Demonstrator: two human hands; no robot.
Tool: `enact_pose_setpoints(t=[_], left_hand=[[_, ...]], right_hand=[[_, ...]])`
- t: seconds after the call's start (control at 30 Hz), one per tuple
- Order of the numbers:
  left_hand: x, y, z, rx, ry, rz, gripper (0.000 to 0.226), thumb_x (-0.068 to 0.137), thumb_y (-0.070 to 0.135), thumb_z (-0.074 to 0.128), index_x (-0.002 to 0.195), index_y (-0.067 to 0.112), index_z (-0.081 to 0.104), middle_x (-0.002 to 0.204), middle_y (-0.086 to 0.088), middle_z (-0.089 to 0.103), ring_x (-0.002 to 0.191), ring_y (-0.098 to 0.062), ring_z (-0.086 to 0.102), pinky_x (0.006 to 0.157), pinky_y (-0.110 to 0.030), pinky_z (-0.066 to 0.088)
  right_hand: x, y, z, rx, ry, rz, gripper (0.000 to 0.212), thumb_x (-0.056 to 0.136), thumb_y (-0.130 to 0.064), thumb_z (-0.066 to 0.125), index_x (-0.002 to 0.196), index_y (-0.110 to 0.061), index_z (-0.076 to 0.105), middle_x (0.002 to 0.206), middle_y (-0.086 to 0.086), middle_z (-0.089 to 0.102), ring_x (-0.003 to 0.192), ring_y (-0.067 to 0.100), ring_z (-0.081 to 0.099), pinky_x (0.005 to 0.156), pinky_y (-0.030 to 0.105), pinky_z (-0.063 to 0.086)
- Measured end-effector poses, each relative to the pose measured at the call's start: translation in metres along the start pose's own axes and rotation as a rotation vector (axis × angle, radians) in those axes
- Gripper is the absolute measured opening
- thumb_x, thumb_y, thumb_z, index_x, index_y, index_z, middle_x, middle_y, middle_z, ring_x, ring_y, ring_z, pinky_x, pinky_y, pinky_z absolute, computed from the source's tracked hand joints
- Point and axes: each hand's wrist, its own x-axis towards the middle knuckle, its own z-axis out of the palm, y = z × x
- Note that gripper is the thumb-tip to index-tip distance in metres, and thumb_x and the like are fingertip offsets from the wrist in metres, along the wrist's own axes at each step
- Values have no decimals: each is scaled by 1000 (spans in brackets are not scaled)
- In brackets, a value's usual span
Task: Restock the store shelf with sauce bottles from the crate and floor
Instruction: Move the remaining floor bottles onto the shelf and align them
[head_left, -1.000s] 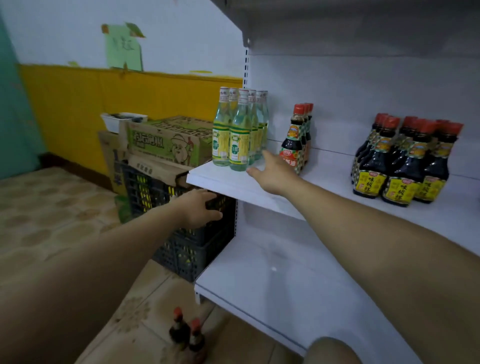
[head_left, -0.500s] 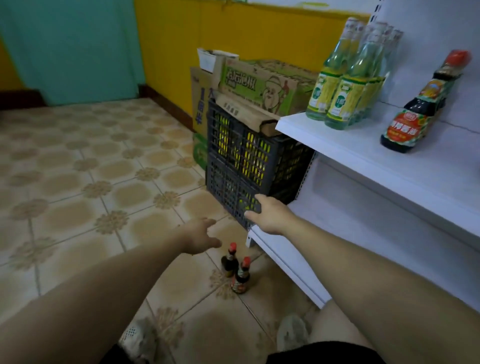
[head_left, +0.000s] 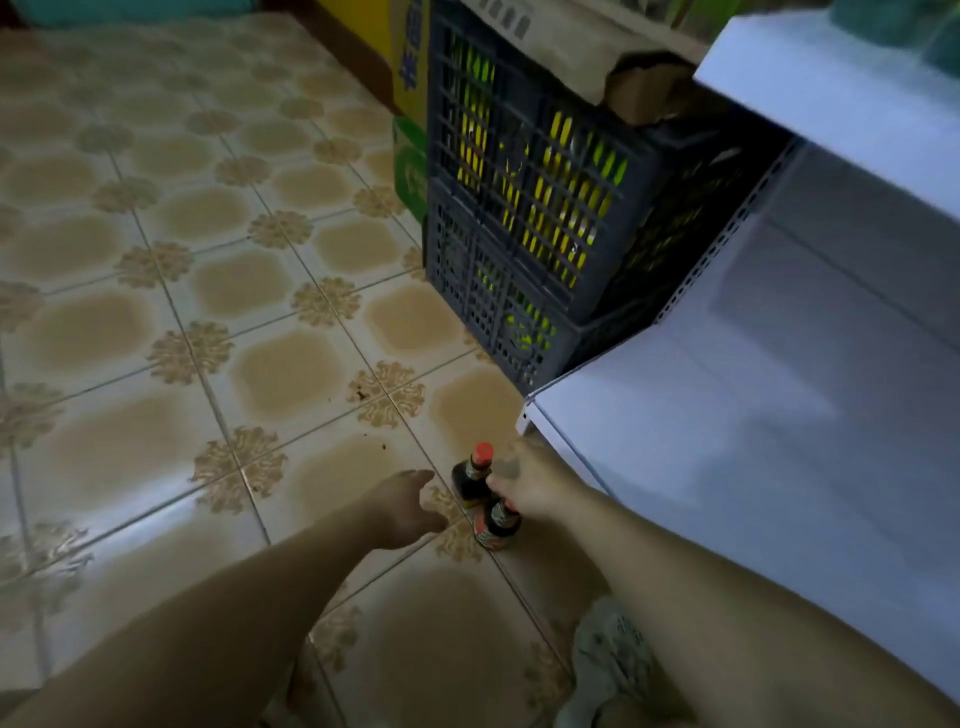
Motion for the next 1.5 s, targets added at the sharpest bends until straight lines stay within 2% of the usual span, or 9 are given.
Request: enact_pose_setpoints(t=[0.13, 0.27, 0.47, 0.63, 0.83, 1.07, 1.27, 1.37, 1.5], left_hand=[[64, -1, 4, -13, -26, -11, 80, 91, 42, 59, 153, 17, 15, 159, -5, 17, 145, -23, 20, 115, -32, 22], [114, -2, 12, -21, -63, -14, 79, 91, 38, 60, 153, 16, 15, 159, -6, 19, 144, -24, 24, 113, -31, 25], [138, -14, 28, -33, -101, -27, 78, 91, 32, 60, 152, 15, 16, 158, -7, 21, 143, -24, 25, 113, -32, 25], [118, -19, 15, -36, -41, -13, 89, 87, 31, 67, 153, 17, 9, 158, -8, 20, 142, -26, 27, 112, -33, 28], [46, -7, -31, -130, 67, 109, 108, 79, 26, 76, 151, 35, -3, 160, -4, 15, 142, -27, 27, 108, -35, 32], [-84, 38, -96, -415, 344, 378, 112, 59, 26, 84, 145, 45, 14, 143, 0, 41, 124, -29, 49, 92, -50, 51], [-205, 81, -135, -665, 459, 629, 93, 71, -11, 73, 142, 31, 29, 107, -1, 54, 83, -7, 62, 60, -17, 53], [-256, 104, -145, -733, 527, 746, 87, 74, -6, 74, 140, 34, 34, 108, -5, 57, 84, -5, 65, 69, -21, 56], [-314, 139, -149, -848, 597, 881, 77, 78, 2, 72, 138, 36, 36, 113, -6, 61, 87, -9, 68, 71, -23, 54]], right_hand=[[56, 7, 6, -8, -25, 5, 55, 97, -42, 50, 144, -18, 33, 144, 8, 40, 126, 30, 43, 85, 31, 38], [104, 9, 25, -41, -115, -19, 70, 95, -36, 56, 153, -34, 15, 146, 8, 37, 125, 33, 45, 83, 33, 38], [132, 10, 42, -140, -62, -107, 33, 98, -24, 51, 129, -21, 44, 122, 14, 58, 101, 31, 55, 72, 33, 39], [99, -5, 19, -63, 58, -179, 34, 98, -32, 48, 131, -22, 43, 119, 12, 60, 103, 32, 57, 73, 34, 43], [17, -39, -43, 66, 322, -285, 36, 100, -33, 43, 132, -16, 42, 125, 13, 56, 108, 35, 53, 81, 39, 42], [-113, -91, -136, 295, 677, -441, 30, 100, -33, 44, 123, -15, 48, 103, 10, 57, 98, 34, 55, 76, 39, 41], [-232, -136, -204, 377, 888, -625, 33, 101, -37, 43, 128, -20, 46, 103, 2, 54, 93, 26, 54, 75, 35, 42], [-285, -154, -229, 487, 956, -670, 45, 99, -43, 47, 139, -26, 35, 106, -2, 50, 83, 17, 54, 71, 32, 44], [-339, -160, -240, 468, 932, -740, 67, 93, -41, 59, 148, -32, 23, 116, -4, 55, 102, 20, 59, 87, 35, 49]])
